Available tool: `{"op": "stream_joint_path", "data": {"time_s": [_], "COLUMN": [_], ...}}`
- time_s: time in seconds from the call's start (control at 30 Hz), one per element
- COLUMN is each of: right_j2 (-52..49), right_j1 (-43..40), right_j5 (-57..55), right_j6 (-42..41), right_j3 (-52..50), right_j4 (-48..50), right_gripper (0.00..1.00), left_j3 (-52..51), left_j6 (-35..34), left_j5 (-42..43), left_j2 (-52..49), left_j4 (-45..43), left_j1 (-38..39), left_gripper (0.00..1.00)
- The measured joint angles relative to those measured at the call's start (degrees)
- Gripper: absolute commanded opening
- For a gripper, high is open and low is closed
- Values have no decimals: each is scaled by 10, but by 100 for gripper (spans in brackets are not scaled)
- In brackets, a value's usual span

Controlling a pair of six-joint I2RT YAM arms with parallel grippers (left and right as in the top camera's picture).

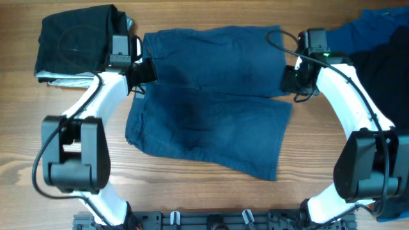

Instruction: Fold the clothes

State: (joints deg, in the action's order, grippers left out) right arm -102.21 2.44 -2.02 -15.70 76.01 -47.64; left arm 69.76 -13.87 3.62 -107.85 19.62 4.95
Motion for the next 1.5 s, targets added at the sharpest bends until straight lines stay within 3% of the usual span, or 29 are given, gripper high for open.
{"op": "stream_joint_path", "data": {"time_s": [0.33, 0.5, 0.9, 1.23, 1.5], "right_j2": [-7, -38, -55, -55, -55], "right_j1": [-11, -11, -11, -11, -11], "right_j5": [-30, -32, -32, -32, -32], "right_j6": [0, 0, 0, 0, 0], "right_j3": [0, 0, 0, 0, 0], "right_j4": [41, 41, 40, 40, 40], "right_gripper": [17, 17, 17, 17, 17], "left_j3": [0, 0, 2, 2, 2], "left_j6": [3, 6, 12, 12, 12], "left_j5": [3, 8, 40, 50, 53], "left_j2": [-73, -74, -74, -72, -12], "left_j4": [-45, -46, -35, -19, 0], "left_j1": [0, 0, -3, -2, -2], "left_gripper": [43, 30, 27, 4, 4]}}
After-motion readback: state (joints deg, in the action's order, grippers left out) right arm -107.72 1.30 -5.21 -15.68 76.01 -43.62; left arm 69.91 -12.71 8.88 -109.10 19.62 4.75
